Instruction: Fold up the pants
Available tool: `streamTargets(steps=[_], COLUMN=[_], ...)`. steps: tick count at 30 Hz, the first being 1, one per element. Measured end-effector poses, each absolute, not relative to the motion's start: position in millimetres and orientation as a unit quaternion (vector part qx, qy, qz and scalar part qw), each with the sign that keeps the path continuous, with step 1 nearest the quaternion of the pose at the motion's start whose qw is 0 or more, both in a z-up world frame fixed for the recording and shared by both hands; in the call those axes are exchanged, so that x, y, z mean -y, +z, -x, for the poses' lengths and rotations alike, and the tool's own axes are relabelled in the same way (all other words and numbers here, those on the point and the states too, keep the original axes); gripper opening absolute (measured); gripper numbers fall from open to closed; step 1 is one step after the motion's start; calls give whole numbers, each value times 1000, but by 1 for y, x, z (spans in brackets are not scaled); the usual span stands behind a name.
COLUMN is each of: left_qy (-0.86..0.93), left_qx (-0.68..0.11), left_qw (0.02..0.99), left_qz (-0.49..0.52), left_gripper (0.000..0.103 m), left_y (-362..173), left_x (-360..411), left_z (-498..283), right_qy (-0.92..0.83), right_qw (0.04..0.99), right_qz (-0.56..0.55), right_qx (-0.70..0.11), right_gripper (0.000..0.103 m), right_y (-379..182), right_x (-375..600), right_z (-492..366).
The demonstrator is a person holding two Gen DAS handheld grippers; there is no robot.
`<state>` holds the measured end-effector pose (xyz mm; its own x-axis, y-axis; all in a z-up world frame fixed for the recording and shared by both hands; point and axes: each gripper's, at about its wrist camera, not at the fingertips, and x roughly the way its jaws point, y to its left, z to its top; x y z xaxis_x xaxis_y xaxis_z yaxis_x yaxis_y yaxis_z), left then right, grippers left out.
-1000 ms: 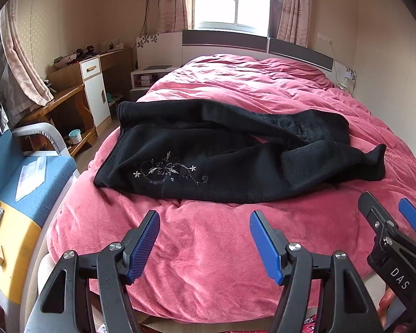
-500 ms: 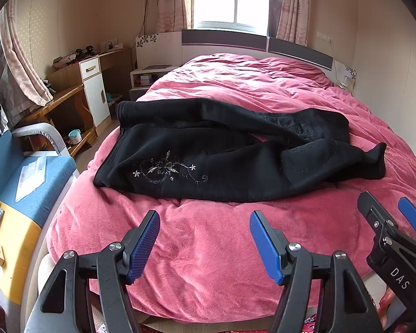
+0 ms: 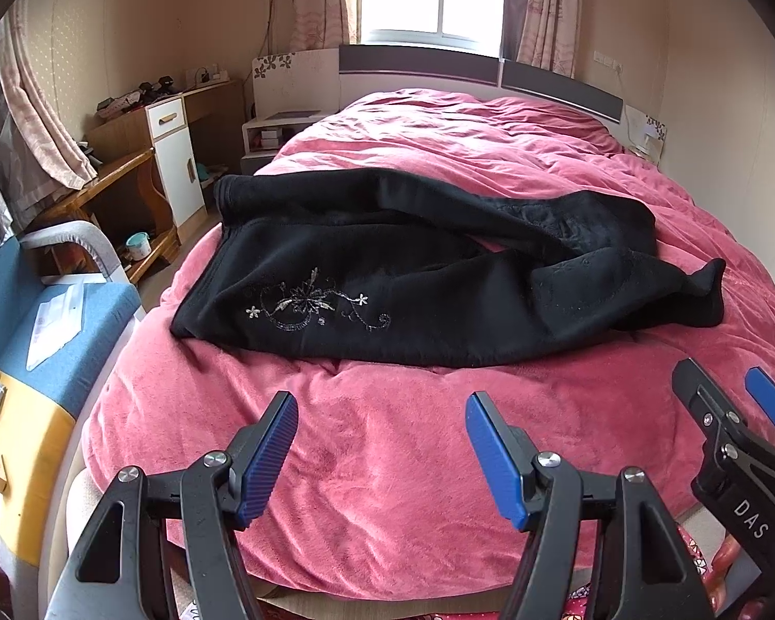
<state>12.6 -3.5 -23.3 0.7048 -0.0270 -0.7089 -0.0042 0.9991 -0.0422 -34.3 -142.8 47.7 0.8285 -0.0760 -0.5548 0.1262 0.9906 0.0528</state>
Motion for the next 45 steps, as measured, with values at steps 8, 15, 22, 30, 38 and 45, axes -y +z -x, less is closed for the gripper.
streamTargets(steps=[8, 15, 22, 30, 38, 45], left_qy=[-81, -70, 0, 53, 58, 69], left_qx=[-417, -418, -424, -391, -368, -356], left_qw=[904, 900, 888, 876, 890, 895], left_qz=[56, 101, 177, 277, 264, 260], left_gripper=[69, 69, 65, 60, 62, 60], left_y=[-51, -66, -93, -111, -128, -134], left_x=[-14, -54, -121, -184, -194, -194], left_z=[-30, -58, -91, -123, -151, -156], right_qy=[-66, -76, -98, -158, -192, -194], right_qw=[945, 922, 913, 882, 860, 839], right_qz=[-43, -62, -106, -262, -297, -354], right_qx=[-319, -375, -381, -359, -368, -365], right_gripper=[103, 103, 103, 102, 86, 80], right_y=[32, 6, -11, -20, -35, -55], right_x=[158, 211, 300, 410, 466, 489], right_z=[20, -20, -49, -69, -102, -122])
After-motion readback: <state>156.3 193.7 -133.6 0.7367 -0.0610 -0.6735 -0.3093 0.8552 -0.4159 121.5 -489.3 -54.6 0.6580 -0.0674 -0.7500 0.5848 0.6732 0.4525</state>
